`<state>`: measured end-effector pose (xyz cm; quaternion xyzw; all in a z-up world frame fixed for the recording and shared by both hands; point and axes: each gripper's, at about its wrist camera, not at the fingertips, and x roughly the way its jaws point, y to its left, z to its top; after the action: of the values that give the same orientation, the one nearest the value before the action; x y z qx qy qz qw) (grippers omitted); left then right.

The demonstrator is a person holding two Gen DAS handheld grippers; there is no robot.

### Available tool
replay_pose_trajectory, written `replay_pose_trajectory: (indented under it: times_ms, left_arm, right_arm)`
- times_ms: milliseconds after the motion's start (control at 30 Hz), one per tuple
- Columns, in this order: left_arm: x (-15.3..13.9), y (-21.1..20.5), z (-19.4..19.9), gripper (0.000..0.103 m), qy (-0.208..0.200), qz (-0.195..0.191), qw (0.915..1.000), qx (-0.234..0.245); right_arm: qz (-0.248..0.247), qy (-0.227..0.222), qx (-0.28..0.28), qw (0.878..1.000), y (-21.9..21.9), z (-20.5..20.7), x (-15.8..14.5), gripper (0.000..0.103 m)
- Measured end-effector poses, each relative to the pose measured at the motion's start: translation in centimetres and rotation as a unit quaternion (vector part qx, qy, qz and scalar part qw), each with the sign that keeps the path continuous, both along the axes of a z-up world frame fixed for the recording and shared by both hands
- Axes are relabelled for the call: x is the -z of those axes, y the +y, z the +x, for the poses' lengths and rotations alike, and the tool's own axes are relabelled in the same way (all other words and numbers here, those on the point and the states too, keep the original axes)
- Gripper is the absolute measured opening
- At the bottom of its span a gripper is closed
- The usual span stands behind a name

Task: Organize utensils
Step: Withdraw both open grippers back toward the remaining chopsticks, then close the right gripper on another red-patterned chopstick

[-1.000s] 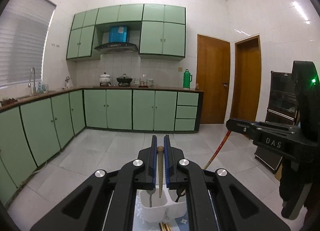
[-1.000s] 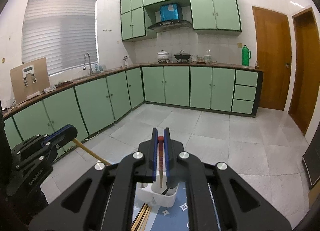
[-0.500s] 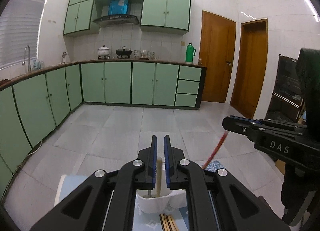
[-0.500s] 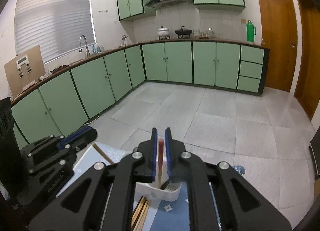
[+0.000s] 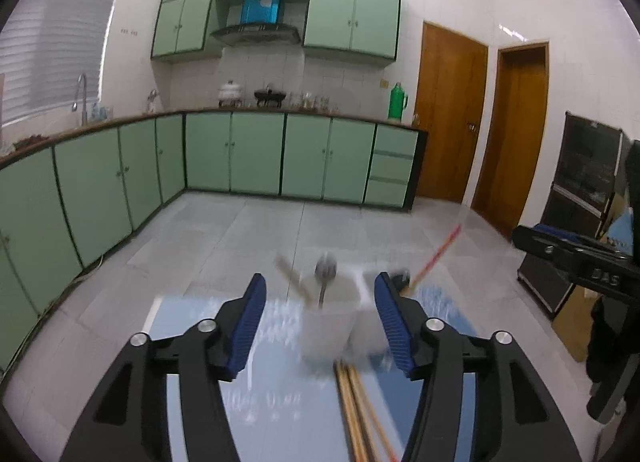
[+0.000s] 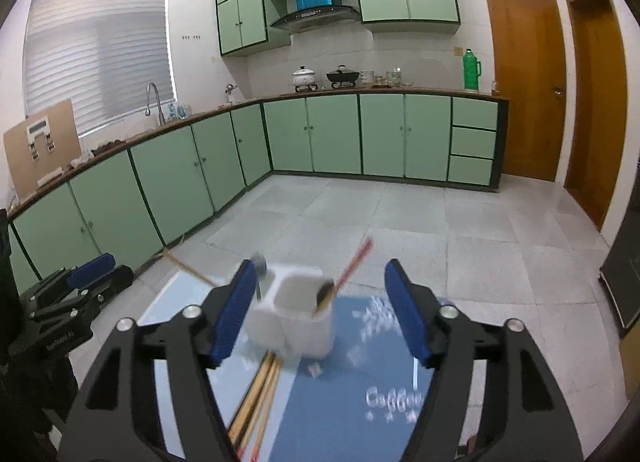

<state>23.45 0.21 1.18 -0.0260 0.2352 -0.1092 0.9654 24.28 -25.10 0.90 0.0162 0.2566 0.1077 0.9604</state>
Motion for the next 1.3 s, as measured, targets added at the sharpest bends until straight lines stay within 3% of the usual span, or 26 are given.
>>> replay_pose_trajectory:
  times_ms: [300, 567, 933, 1133, 1300]
  left_arm:
    - [9.2, 0.8, -4.9, 0.059, 0.1, 0.036, 0.9943, -0.014]
    - [15.2, 0.3, -6.7, 0.059, 0.155, 0.053, 0.9863, -0.018]
    - [17.6, 0.7, -7.6, 0.059, 0.185, 0.06, 0.9807, -0.02]
    - [18.2, 1.1, -8.1, 0.059, 0.197, 0.059, 0.9784, -0.021]
    - [18.1, 1.5, -8.3, 0.059, 0.197, 0.053, 0.9786, -0.022]
  right_arm:
    - [0.011, 0.073, 0.017, 0.997, 0.8, -6.6, 9.2, 0.072]
    - [0.011, 0.125, 0.016, 0.992, 3.7, -10.1, 15.8, 0.072]
    - [-0.017, 0.155, 0.001, 0.988, 6.3, -12.2, 19.7, 0.065]
    - [-0.03, 0.169, -0.009, 0.985, 7.6, -12.5, 20.8, 0.054]
    - [-0.041, 0.179, -0.017, 0.983, 8.5, -12.4, 21.2, 0.036]
